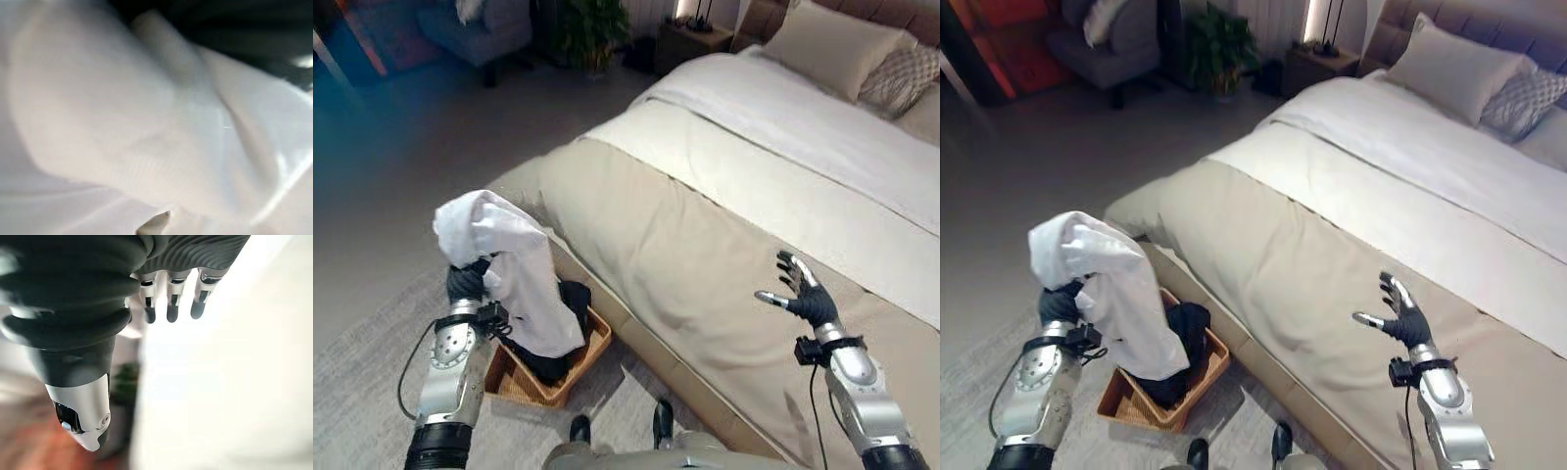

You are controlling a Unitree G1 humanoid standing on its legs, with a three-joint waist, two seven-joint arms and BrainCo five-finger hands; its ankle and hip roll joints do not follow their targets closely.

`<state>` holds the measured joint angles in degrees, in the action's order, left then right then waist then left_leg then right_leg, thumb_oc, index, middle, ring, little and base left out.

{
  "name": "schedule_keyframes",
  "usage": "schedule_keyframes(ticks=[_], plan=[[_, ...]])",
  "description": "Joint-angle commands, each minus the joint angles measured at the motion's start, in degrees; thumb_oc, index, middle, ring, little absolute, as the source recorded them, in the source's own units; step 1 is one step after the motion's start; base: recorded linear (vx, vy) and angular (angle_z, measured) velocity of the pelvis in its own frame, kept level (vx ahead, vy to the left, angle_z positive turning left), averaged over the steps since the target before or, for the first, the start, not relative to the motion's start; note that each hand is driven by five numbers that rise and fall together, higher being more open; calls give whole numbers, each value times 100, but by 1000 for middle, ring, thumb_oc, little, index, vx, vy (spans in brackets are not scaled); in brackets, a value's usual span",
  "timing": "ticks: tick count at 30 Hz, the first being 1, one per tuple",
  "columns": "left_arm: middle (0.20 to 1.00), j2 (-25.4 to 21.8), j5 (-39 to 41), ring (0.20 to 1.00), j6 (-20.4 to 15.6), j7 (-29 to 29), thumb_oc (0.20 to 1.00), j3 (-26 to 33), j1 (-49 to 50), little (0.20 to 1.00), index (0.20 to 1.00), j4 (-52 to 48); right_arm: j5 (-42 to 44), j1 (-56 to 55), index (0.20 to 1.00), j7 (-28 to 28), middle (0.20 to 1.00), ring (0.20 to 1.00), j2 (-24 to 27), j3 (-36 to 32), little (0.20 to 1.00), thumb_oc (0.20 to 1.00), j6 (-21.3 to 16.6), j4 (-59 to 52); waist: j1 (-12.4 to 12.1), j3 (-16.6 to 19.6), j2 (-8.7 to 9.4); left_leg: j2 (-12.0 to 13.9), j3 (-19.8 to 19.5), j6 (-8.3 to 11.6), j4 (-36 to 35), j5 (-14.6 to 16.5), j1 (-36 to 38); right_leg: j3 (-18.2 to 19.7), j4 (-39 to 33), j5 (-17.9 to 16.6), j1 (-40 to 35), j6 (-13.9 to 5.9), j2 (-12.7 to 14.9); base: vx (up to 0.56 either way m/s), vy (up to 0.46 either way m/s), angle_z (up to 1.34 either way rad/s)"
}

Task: Pick up clothes into the bucket

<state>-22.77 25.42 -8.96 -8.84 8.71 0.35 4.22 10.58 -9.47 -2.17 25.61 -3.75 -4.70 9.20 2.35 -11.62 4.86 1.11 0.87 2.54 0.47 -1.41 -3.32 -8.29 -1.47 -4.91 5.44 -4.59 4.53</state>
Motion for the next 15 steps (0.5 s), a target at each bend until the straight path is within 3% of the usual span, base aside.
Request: schedule_keyframes(ticks=[1, 9, 15], plan=[[200, -420, -402, 200, -750, -378, 200, 251, -664, 200, 200, 25, -181, 339, 1000, 284, 1000, 1000, 91, 99, 1000, 1000, -465, 24, 120, -441, 45, -145, -218, -88, 915, 344, -737, -181, 1017, 492, 368, -202, 365, -241, 79, 6], [200, -1357, -773, 200, -943, -1244, 200, 73, -1509, 200, 200, 805, -677, 627, 1000, 880, 1000, 1000, 196, 770, 1000, 1000, -650, 1681, 232, -1286, 180, -166, -293, -108, 2068, 457, -2270, -79, 1948, 544, 1823, -143, 553, -162, 39, 4], [200, -1736, -709, 200, -968, -1493, 200, -242, -2105, 200, 200, 1316, -556, 832, 1000, 1062, 1000, 1000, 186, 951, 1000, 1000, -767, 2065, 276, -1681, 290, -155, -321, -116, 2595, 474, -3113, -34, 2361, 549, 2586, -137, 586, -117, 5, -7]])
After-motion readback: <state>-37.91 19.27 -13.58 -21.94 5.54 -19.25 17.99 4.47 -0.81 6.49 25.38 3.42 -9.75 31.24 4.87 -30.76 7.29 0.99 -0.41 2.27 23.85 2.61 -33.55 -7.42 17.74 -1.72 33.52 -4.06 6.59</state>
